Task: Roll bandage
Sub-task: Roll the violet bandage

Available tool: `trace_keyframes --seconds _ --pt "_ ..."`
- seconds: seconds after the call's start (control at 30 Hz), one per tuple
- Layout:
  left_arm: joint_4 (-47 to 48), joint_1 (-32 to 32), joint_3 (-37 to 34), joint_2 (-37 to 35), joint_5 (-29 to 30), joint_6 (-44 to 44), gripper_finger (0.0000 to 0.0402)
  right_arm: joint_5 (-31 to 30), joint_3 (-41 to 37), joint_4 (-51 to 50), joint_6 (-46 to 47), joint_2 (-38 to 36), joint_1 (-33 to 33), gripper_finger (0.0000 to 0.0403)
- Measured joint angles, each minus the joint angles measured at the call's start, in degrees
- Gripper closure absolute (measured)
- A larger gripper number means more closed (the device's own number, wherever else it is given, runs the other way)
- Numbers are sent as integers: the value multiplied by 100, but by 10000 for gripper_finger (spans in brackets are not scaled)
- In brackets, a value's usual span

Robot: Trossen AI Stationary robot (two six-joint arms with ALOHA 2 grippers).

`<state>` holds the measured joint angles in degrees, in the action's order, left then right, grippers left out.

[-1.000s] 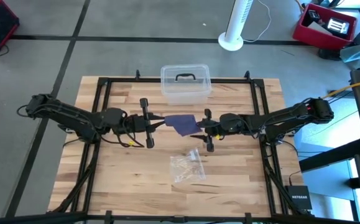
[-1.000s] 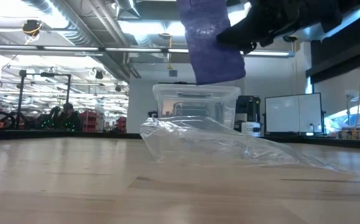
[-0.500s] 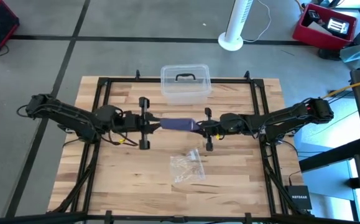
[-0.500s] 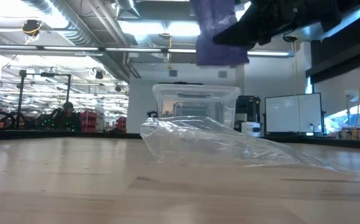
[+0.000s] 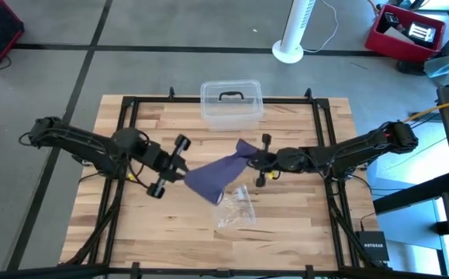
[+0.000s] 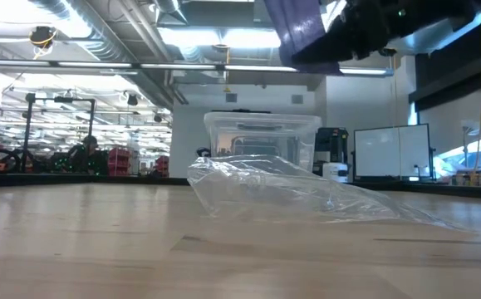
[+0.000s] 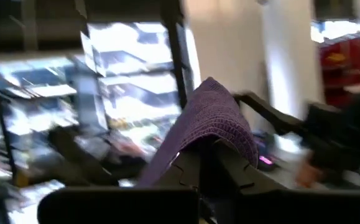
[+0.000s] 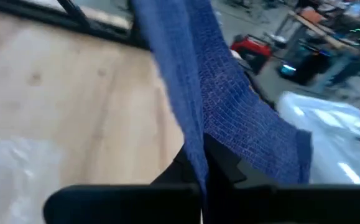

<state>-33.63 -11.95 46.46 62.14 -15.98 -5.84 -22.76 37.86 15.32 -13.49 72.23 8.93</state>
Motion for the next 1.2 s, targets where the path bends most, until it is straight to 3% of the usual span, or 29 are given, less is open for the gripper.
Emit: trace_keyframes --seconds 0.1,0.23,0.53,0.73,0.9,1.03,1.2 --pt "765 -105 0 -201 -289 232 398 -353 -2 -293 -213 -291 -113 401" --pt "2022 -214 0 -490 -215 415 398 -545 -2 -847 -418 -878 -412 401" --pt "3893 -232 0 -611 1041 955 398 -640 -6 -1354 -928 -2277 -1338 402" --pt "3555 -181 0 -513 56 822 398 -141 -6 -1446 -953 -2436 -1707 402" --pt "2765 -181 0 -509 -258 311 398 439 -6 -1453 -688 -2156 -1758 403" --pt "1665 -119 0 -559 -222 -171 398 944 -6 -1436 -298 -1772 -1753 403" --pt "665 49 0 -657 752 -684 398 1197 -6 -1079 -10 -1237 -1416 403"
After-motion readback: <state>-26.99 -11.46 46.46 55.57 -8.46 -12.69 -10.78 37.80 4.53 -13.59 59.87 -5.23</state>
